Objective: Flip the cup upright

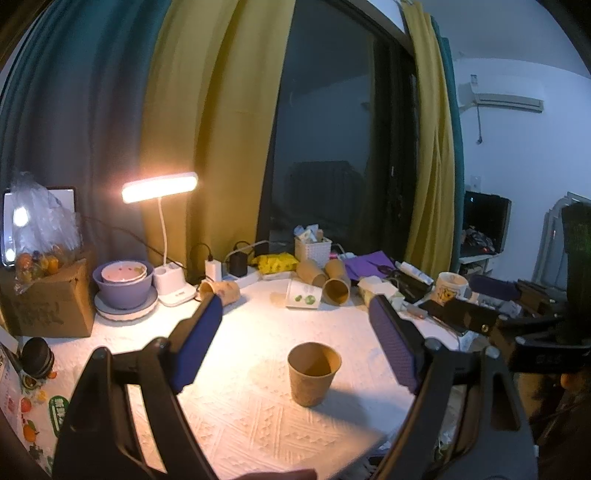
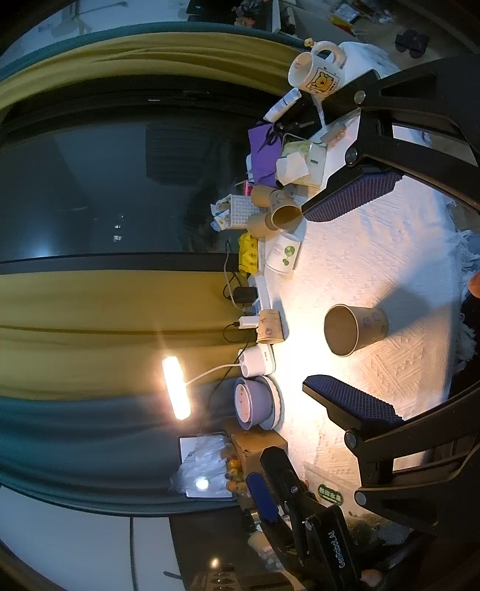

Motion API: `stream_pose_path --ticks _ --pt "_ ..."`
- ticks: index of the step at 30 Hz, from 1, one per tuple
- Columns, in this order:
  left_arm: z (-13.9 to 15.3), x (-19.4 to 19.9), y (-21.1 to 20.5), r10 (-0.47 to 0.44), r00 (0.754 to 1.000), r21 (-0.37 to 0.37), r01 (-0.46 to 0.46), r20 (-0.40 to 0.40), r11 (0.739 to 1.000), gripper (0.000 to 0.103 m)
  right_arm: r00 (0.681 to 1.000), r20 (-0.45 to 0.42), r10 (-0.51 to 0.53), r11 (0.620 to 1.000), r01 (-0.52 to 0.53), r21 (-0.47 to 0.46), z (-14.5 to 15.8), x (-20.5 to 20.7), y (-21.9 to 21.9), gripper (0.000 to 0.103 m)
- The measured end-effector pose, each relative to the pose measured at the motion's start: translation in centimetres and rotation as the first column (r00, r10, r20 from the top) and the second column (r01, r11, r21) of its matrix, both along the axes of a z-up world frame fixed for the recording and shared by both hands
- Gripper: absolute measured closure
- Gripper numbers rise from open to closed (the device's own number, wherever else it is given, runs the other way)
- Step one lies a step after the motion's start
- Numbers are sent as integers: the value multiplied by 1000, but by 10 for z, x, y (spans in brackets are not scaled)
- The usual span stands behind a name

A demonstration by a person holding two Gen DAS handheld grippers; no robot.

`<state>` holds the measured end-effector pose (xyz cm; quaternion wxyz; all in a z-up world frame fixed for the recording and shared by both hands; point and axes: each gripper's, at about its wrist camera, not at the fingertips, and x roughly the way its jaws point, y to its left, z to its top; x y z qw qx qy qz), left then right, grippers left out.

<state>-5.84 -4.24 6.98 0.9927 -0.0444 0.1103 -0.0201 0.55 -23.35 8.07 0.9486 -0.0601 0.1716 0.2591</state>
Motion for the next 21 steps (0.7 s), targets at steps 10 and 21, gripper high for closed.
stream_pose_path --ticks 10,21 --pt "-2 1 0 -5 1000 -2 5 -4 1000 20 1000 -10 1 1000 -1 -3 -5 1 2 16" --pt "-2 1 0 -5 1000 -2 5 -5 1000 20 1000 -18 5 1000 -6 -5 -7 1 5 16"
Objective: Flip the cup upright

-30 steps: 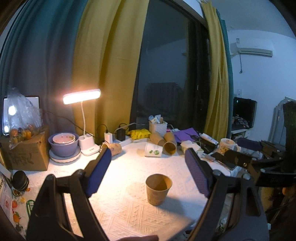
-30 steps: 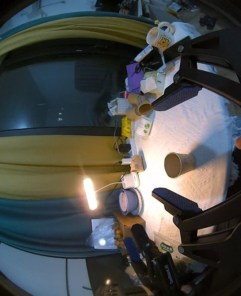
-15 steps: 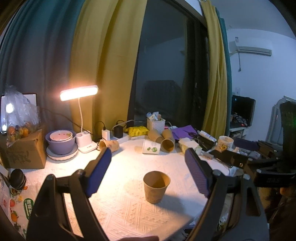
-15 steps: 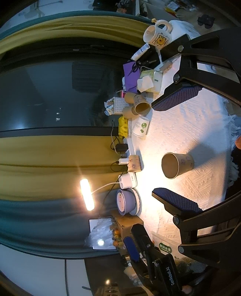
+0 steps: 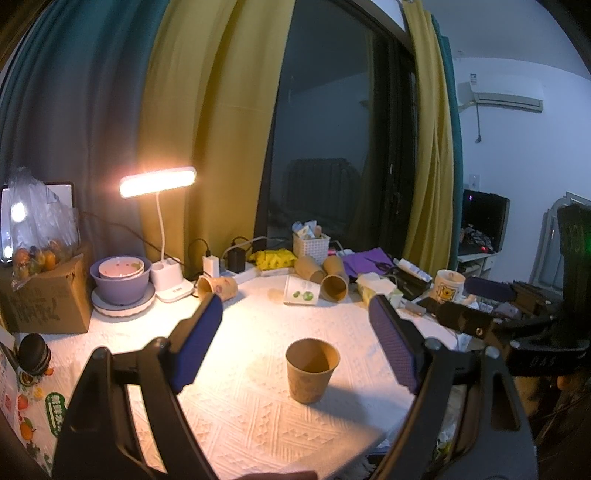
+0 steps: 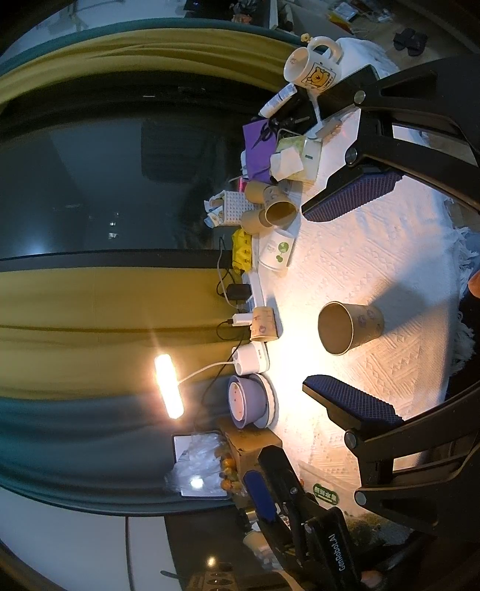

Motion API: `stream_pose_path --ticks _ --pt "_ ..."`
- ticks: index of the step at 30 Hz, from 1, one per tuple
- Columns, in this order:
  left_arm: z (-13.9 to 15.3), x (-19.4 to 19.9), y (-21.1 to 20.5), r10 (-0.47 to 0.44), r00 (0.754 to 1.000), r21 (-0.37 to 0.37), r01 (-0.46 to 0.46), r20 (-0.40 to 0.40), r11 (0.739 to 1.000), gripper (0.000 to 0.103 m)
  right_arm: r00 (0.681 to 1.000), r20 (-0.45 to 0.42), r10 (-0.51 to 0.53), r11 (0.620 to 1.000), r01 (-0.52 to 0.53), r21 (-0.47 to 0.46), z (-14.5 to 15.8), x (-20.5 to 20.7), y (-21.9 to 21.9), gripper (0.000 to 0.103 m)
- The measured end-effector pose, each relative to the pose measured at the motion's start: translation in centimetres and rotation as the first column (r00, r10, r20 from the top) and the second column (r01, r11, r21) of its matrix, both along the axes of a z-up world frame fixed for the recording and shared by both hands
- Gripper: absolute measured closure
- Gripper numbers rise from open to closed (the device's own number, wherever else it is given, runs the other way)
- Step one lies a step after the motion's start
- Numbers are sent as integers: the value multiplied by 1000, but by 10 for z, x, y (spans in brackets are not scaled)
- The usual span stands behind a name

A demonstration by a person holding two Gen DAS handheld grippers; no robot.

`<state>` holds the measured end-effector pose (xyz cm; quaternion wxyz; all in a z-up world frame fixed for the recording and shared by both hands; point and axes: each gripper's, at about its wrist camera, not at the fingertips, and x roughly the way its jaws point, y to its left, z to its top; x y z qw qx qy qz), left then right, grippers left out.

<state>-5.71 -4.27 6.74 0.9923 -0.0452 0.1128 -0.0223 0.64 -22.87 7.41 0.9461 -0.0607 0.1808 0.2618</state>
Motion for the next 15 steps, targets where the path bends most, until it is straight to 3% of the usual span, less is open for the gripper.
stream_pose_path --ticks 15 --pt "-8 -3 -2 7 1000 -5 -7 -14 1000 20 1000 -10 5 1000 -5 -5 -3 4 2 16"
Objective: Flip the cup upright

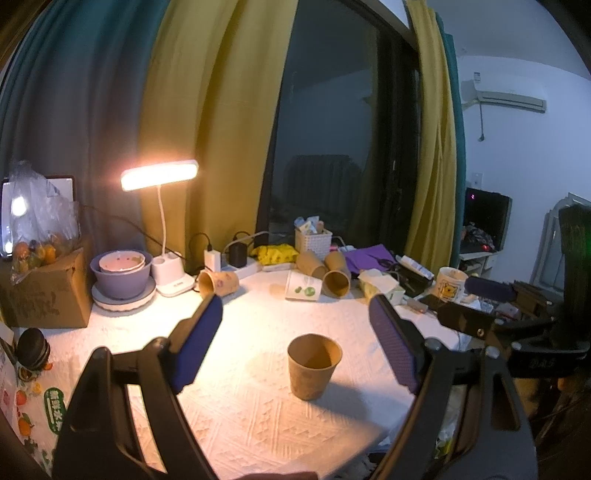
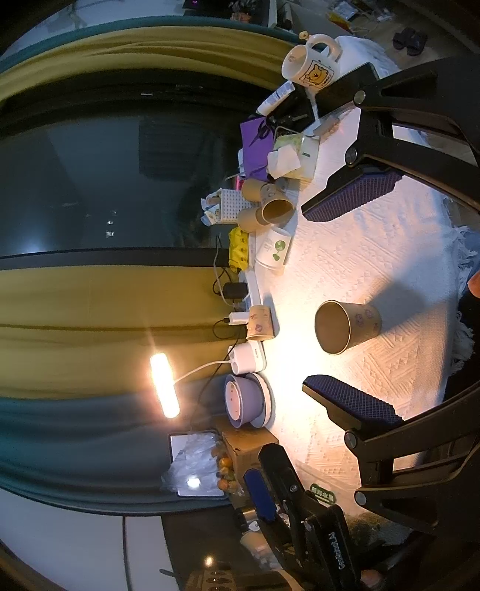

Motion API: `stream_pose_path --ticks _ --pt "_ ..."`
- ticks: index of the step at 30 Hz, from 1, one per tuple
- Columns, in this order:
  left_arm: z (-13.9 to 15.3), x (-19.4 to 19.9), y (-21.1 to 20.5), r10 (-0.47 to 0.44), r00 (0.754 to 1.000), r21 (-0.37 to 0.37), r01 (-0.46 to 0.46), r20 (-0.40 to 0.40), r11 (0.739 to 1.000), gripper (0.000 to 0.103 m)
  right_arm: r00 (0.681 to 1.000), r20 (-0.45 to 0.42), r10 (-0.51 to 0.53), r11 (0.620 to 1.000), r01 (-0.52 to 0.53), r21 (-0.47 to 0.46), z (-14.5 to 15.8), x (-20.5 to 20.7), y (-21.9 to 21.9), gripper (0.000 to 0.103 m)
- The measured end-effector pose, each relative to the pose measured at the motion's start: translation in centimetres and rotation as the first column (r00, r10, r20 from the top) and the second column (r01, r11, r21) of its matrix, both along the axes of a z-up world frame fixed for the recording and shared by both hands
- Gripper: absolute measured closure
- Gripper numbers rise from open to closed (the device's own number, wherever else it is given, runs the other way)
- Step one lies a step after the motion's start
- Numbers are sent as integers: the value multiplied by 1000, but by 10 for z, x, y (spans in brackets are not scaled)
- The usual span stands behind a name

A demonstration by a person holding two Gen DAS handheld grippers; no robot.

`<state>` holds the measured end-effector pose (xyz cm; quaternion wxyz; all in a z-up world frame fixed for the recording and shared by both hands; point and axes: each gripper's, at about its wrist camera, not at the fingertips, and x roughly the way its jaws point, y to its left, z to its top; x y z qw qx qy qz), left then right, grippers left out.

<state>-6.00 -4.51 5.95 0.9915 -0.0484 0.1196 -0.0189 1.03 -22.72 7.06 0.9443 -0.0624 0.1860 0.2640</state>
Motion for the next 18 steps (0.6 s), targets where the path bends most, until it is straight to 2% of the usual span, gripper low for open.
stream_pose_path --ticks 18 --pt "0 2 0 -3 1000 -4 2 -4 1000 20 1000 -1 0 1000 0 -1 -2 -1 2 16"
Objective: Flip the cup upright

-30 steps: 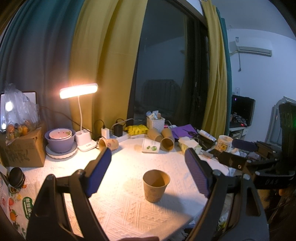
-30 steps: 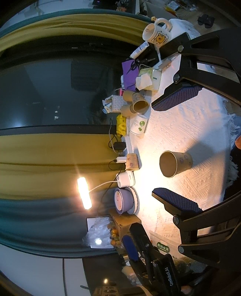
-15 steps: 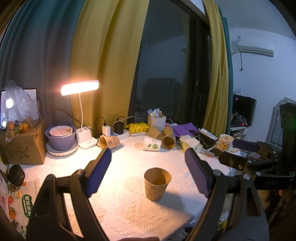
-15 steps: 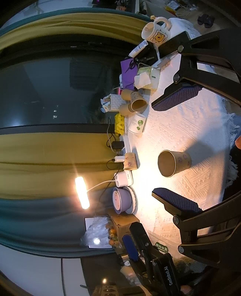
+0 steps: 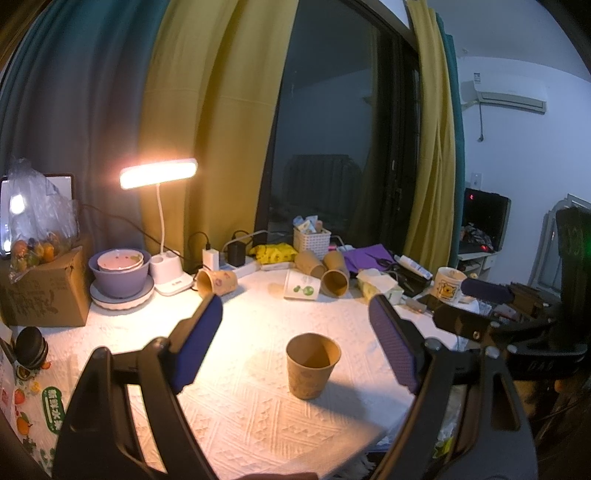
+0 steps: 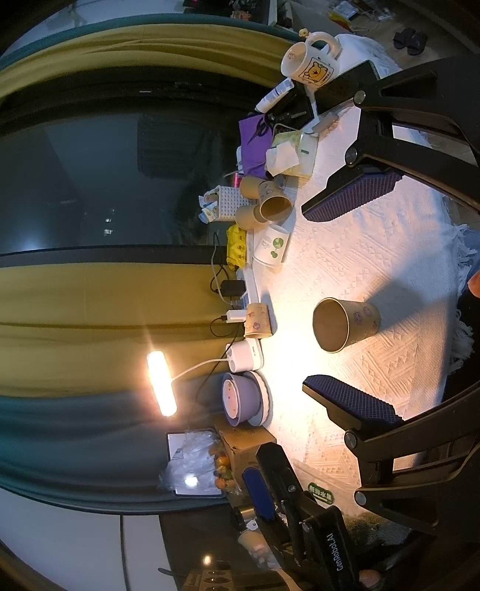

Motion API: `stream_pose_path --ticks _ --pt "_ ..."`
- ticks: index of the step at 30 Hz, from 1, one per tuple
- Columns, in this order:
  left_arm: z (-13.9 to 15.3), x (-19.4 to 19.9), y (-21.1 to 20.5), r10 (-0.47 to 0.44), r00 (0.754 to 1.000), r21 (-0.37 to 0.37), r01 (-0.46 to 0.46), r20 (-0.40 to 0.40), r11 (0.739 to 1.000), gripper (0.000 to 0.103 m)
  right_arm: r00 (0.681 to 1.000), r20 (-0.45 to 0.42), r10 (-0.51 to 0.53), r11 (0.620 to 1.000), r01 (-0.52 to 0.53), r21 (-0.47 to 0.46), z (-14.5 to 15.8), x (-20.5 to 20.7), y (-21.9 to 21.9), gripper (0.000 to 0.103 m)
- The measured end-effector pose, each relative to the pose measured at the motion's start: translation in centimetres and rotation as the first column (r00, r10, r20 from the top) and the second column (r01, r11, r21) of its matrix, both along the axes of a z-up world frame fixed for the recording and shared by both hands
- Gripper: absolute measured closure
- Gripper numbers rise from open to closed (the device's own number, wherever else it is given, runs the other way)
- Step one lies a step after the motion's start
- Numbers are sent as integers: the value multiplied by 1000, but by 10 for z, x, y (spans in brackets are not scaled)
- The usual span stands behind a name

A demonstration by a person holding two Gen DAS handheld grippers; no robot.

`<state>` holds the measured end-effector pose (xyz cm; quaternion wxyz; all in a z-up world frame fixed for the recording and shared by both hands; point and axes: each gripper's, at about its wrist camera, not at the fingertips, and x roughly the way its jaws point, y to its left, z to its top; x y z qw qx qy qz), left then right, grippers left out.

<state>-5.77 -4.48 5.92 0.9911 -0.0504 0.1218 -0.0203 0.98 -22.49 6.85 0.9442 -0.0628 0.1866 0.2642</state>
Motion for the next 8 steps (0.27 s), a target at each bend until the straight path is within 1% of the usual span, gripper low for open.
stream_pose_path --ticks 6,8 --pt "-1 0 -3 -7 1000 -3 7 -2 1000 20 1000 -2 1 1000 -1 0 -2 0 1 16" --pt "-1 -1 -8 -33 999 2 33 -6 999 20 1000 0 2 1000 -2 1 -1 0 1 16"
